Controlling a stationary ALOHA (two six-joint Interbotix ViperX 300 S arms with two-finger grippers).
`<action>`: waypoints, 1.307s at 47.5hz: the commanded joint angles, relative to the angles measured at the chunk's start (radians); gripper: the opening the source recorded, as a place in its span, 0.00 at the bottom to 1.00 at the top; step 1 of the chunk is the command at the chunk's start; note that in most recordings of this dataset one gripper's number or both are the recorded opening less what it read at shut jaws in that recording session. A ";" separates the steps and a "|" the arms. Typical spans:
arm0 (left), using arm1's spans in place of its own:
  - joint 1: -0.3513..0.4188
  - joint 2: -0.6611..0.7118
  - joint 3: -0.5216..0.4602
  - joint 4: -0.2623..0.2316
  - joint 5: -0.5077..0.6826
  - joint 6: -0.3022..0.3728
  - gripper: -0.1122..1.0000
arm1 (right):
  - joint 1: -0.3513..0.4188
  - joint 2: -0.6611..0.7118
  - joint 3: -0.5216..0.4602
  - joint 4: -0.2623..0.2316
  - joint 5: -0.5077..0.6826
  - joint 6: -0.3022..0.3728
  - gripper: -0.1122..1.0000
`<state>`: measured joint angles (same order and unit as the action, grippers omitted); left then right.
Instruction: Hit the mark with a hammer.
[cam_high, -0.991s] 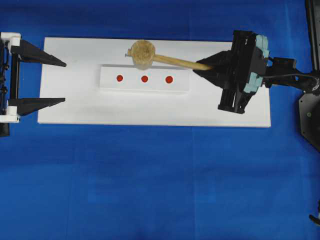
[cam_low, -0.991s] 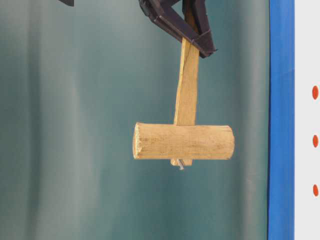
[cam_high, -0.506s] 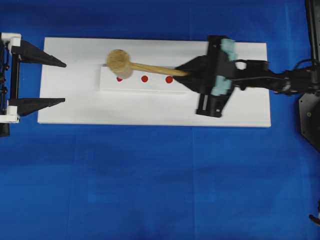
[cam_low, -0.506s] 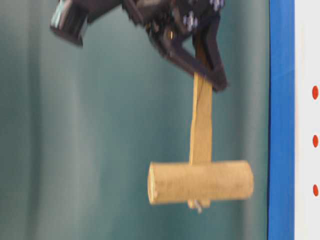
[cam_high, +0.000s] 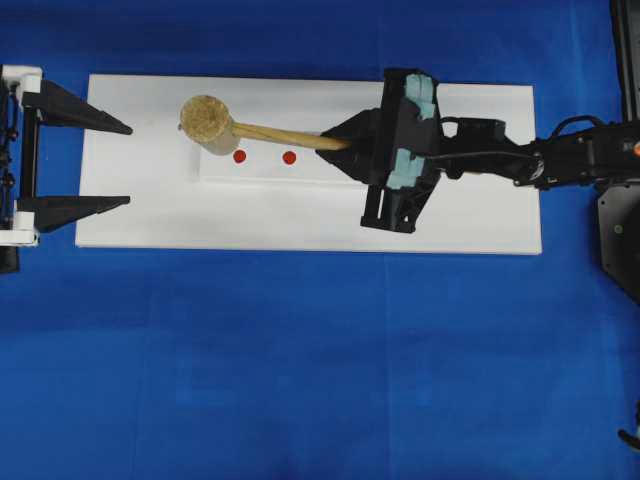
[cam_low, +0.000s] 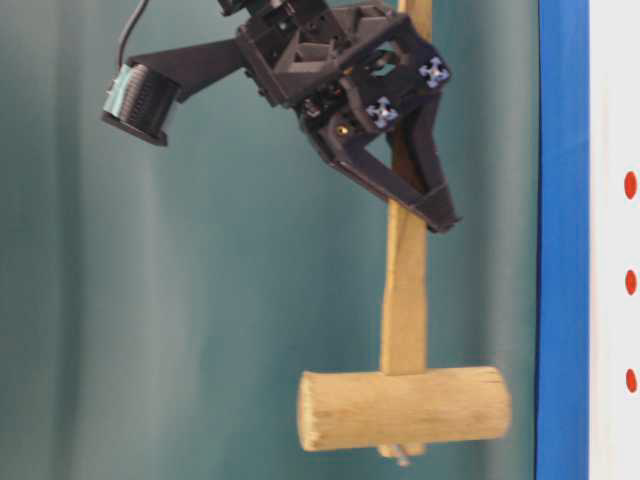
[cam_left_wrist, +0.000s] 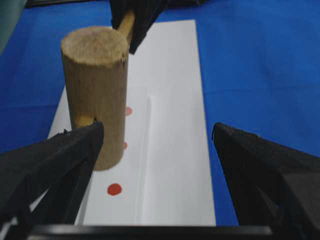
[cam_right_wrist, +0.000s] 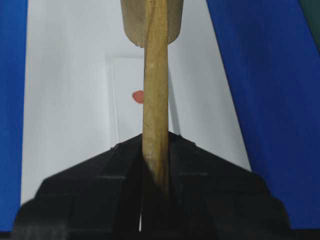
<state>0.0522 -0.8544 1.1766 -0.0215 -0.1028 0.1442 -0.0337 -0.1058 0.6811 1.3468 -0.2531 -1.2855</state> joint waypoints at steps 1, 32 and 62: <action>0.003 0.002 -0.009 0.000 -0.005 -0.003 0.89 | -0.009 0.018 -0.021 0.008 -0.003 0.002 0.12; 0.003 0.002 -0.009 0.000 -0.005 -0.037 0.89 | -0.035 0.044 0.011 0.087 0.017 -0.002 0.12; 0.002 0.002 -0.009 0.000 -0.005 -0.037 0.89 | -0.026 -0.239 0.186 0.110 0.009 0.002 0.12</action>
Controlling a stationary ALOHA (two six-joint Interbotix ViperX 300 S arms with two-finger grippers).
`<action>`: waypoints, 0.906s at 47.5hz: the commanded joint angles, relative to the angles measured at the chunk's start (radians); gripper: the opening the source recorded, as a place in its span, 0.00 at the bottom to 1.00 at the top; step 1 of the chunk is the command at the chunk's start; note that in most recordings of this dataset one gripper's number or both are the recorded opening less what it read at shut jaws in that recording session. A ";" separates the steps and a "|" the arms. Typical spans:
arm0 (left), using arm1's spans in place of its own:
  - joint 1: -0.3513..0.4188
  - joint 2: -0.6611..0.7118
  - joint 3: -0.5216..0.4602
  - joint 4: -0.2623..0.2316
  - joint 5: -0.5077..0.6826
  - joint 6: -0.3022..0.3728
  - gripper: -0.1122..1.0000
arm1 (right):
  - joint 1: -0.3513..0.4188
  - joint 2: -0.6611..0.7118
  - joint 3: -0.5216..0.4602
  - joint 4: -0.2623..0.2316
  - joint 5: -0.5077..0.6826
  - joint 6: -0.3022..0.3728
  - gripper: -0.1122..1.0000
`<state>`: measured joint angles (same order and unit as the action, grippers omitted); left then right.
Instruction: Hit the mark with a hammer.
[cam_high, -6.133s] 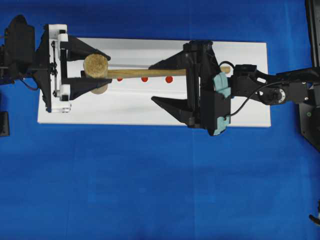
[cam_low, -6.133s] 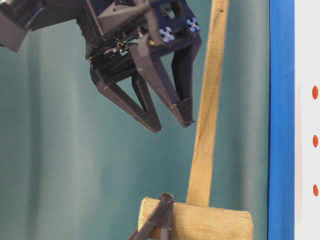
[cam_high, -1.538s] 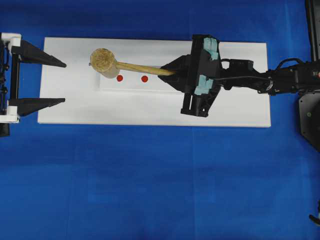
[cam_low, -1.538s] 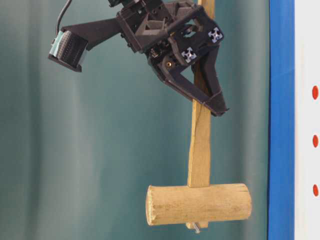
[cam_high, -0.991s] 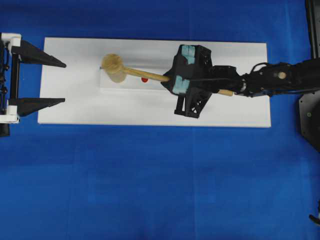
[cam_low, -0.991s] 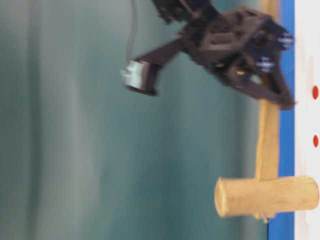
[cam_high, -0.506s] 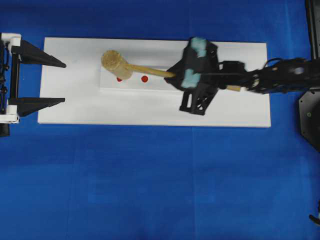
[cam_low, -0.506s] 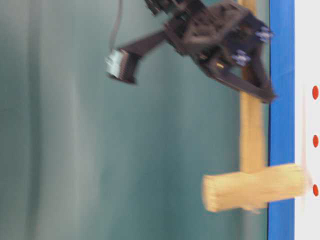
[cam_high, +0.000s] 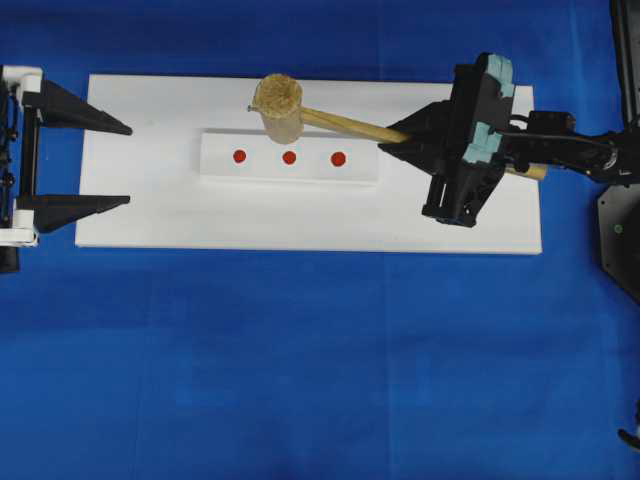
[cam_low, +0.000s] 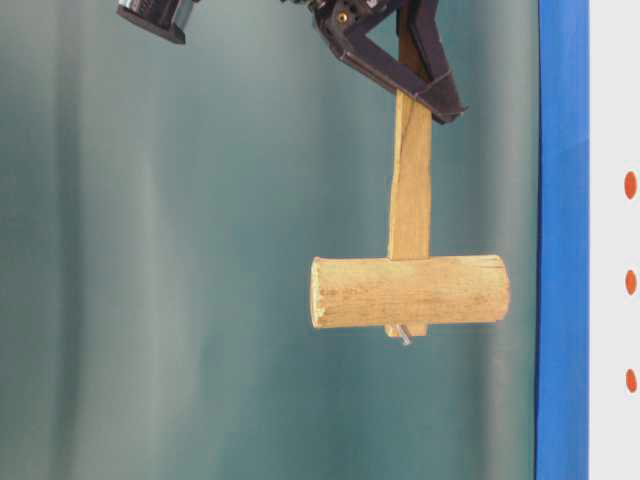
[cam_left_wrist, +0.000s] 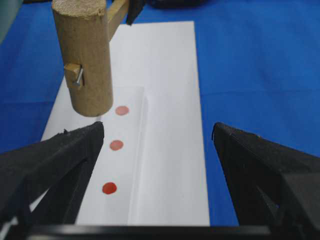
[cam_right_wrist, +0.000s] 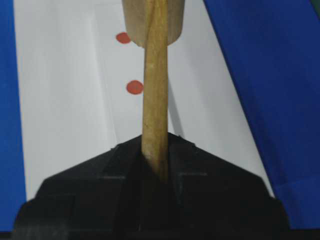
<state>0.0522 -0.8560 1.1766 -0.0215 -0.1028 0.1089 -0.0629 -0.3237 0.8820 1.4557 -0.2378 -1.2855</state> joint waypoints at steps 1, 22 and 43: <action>0.003 0.003 -0.009 0.000 -0.005 -0.002 0.89 | 0.003 -0.018 -0.015 0.002 -0.006 0.002 0.12; 0.003 0.003 -0.009 0.000 -0.006 -0.005 0.89 | 0.006 0.236 -0.009 0.077 0.009 0.028 0.12; 0.002 0.002 -0.009 0.000 -0.005 -0.005 0.89 | 0.012 0.021 0.023 0.071 -0.043 0.028 0.12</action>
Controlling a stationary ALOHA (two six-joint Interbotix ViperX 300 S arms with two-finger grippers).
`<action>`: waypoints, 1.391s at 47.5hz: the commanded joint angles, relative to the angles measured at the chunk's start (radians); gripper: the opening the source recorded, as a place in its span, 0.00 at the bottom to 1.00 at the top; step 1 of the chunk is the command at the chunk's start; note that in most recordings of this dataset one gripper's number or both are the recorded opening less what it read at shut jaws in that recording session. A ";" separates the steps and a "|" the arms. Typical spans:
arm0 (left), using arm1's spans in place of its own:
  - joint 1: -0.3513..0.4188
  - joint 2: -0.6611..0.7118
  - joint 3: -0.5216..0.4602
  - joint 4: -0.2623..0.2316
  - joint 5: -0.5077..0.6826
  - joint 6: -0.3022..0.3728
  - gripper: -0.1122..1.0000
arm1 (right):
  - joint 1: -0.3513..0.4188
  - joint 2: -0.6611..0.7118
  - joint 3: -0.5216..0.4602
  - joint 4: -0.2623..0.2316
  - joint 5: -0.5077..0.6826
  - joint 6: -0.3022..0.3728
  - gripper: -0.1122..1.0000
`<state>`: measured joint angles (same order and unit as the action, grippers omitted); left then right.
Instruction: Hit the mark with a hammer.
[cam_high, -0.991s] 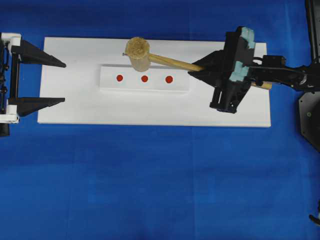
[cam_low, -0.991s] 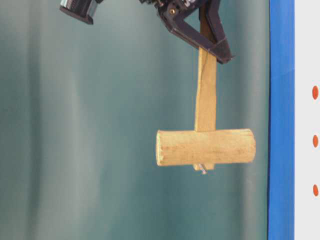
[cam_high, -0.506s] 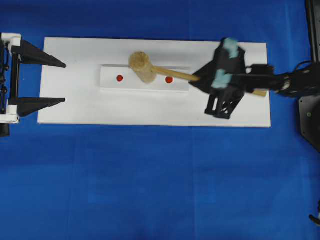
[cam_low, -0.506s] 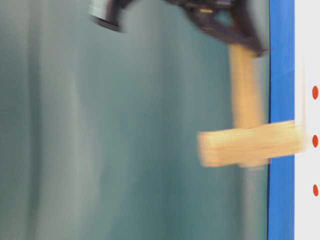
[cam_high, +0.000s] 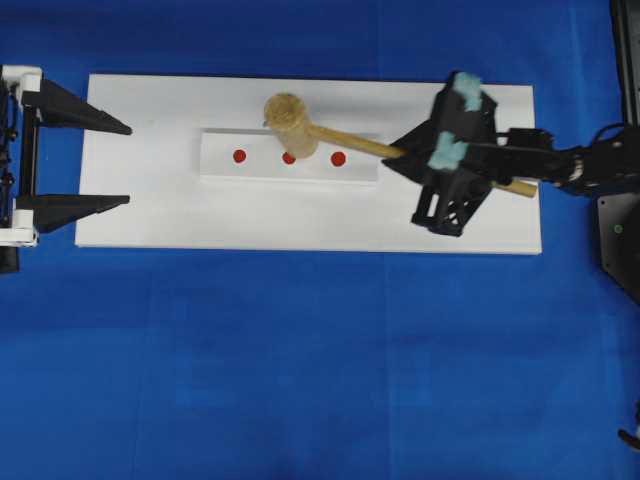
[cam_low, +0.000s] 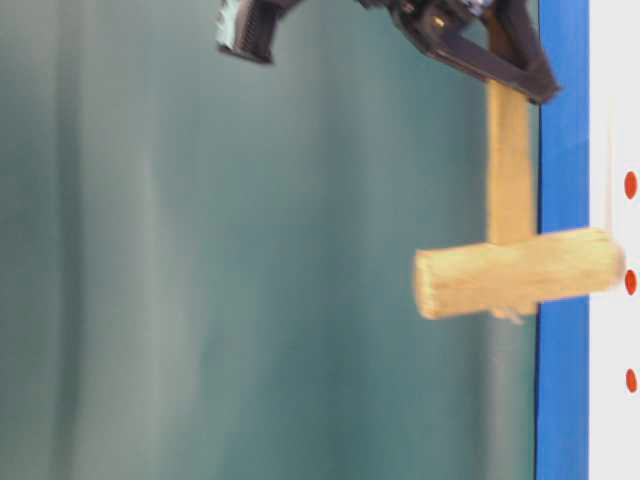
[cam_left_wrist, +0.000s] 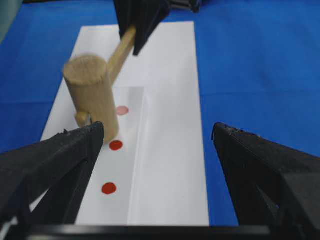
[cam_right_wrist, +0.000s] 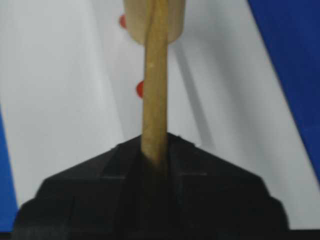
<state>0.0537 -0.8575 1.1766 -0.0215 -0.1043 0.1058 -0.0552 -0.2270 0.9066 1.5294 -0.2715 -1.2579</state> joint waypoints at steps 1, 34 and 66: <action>0.000 0.003 -0.009 0.000 -0.002 -0.002 0.89 | 0.006 -0.091 0.005 -0.003 -0.008 0.000 0.12; 0.000 0.002 -0.009 0.000 -0.003 -0.002 0.89 | 0.028 -0.307 0.130 0.003 -0.006 -0.003 0.12; 0.002 -0.006 -0.009 0.000 -0.003 -0.003 0.89 | 0.031 -0.181 0.133 0.029 0.021 0.014 0.12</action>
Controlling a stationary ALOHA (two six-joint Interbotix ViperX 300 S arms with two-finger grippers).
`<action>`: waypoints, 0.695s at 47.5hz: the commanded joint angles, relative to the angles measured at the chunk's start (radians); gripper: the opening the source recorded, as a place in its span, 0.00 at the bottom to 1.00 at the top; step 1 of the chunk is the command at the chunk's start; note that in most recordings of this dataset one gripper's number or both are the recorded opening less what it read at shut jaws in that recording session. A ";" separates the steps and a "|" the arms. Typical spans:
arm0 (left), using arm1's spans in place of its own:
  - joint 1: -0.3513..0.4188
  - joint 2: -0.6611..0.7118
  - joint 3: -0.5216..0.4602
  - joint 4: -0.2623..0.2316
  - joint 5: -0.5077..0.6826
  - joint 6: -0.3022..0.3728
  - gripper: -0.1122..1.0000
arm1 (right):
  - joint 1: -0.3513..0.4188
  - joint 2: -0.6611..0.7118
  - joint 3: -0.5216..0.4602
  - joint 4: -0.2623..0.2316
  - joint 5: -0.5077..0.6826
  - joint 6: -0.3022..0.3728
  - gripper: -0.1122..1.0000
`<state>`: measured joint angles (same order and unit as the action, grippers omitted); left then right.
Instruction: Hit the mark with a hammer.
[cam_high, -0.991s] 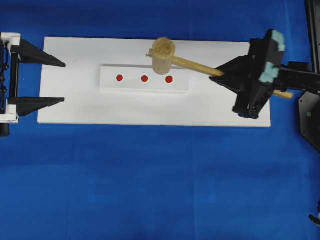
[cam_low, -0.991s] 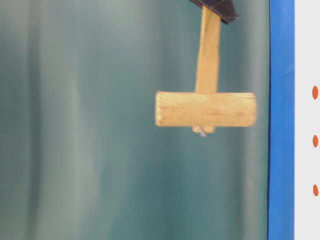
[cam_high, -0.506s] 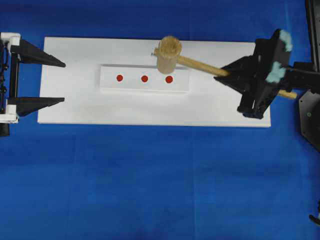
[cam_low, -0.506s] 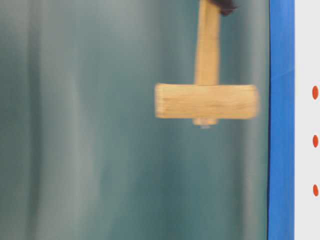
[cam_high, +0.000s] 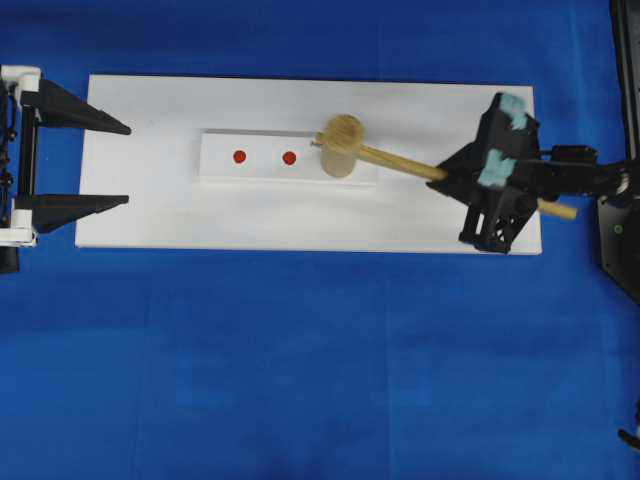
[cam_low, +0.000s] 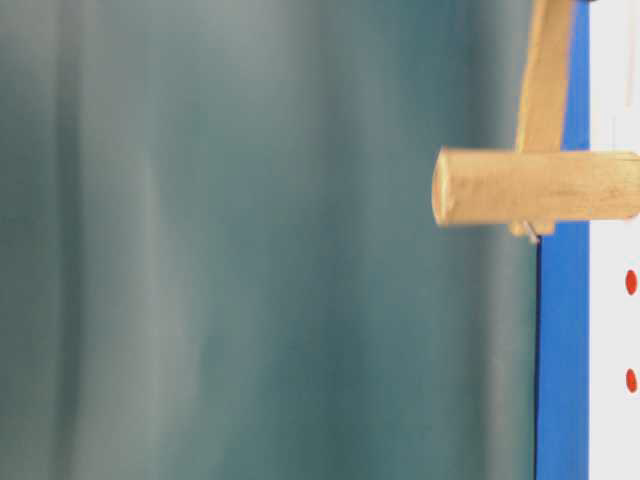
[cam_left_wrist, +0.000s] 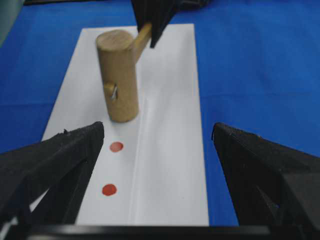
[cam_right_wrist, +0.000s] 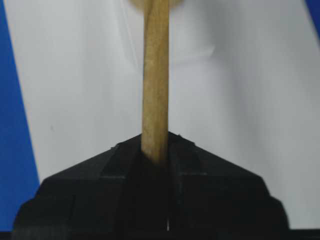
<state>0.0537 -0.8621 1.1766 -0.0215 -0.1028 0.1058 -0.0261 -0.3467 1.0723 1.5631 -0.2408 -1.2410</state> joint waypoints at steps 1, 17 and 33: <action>0.000 -0.002 -0.009 0.000 -0.005 -0.003 0.89 | 0.003 -0.075 -0.035 -0.006 -0.009 -0.003 0.12; 0.002 -0.003 -0.009 0.000 -0.005 -0.029 0.89 | 0.018 -0.143 -0.052 -0.025 -0.003 -0.009 0.11; 0.000 -0.003 -0.009 0.000 -0.005 -0.031 0.89 | 0.051 -0.040 -0.152 -0.026 0.018 -0.009 0.11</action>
<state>0.0537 -0.8667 1.1766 -0.0215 -0.1028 0.0767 0.0153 -0.4034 0.9771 1.5447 -0.2240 -1.2487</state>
